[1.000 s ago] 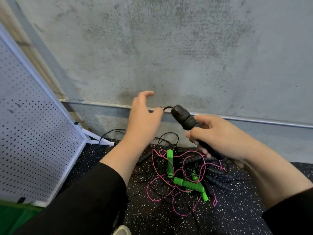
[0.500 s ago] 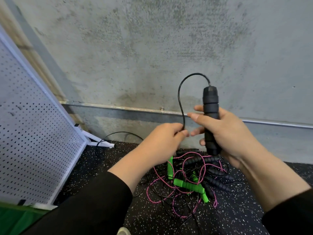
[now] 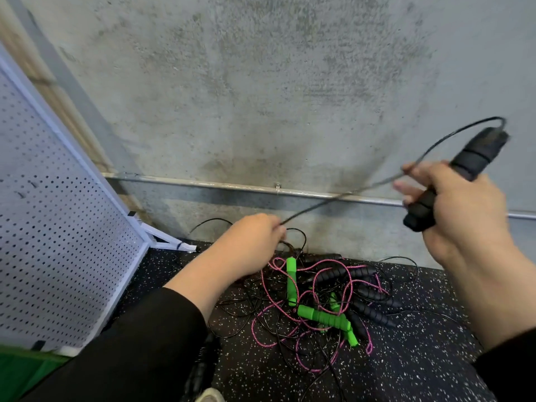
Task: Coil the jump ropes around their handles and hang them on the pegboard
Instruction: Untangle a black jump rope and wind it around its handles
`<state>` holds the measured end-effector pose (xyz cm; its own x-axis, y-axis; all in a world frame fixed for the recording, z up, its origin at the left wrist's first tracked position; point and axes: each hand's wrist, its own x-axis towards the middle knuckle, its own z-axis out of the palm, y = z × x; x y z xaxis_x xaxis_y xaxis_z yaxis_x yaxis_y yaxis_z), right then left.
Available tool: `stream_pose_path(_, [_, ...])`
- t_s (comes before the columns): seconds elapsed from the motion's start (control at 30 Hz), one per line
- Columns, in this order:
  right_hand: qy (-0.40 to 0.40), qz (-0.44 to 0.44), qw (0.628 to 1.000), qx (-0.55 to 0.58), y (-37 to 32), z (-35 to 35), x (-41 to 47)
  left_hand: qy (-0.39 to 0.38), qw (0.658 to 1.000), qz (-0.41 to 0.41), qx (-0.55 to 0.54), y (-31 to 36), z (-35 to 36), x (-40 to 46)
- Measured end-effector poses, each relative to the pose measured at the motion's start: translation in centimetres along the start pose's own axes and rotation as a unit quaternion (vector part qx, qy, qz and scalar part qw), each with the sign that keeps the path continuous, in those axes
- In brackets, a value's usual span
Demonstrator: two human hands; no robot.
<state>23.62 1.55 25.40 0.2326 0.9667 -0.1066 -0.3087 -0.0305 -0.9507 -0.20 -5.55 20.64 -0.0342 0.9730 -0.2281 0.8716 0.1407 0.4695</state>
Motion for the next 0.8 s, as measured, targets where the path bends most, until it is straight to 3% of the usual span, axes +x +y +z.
stream_pose_path(0.07, [-0.061,0.076,0.994,-0.053,0.9,0.5,-0.8,0.095,0.992,0.015,-0.077,0.2,0.0,0.2])
stream_pose_path(0.13, [-0.143,0.135,0.976,-0.095,1.7,1.5,-2.3,0.143,0.983,0.041,-0.109,1.1,0.1,0.2])
stream_pose_path(0.27, [-0.232,0.133,0.951,-0.156,2.4,3.0,-4.5,0.097,0.988,0.082,-0.088,3.7,0.3,-0.5])
stream_pose_path(0.37, [-0.219,0.120,0.956,-0.155,2.7,3.5,-4.7,0.057,0.987,0.114,-0.094,4.6,0.7,-0.9])
stream_pose_path(0.47, [-0.158,0.079,0.979,-0.100,2.6,3.5,-3.9,0.038,0.986,0.134,-0.089,4.4,0.7,-1.1])
stream_pose_path(0.63, [-0.022,0.001,0.999,0.025,0.4,1.3,-1.0,-0.035,0.997,0.052,-0.033,0.9,-1.0,-0.6])
stream_pose_path(0.7, [-0.011,0.011,0.999,0.036,0.3,0.5,-0.3,-0.010,1.000,0.020,-0.018,-0.6,-1.8,-0.3])
stream_pose_path(0.8, [-0.074,0.091,0.993,-0.007,0.9,0.7,-1.1,0.081,0.991,0.019,-0.104,-1.0,-2.3,-0.5])
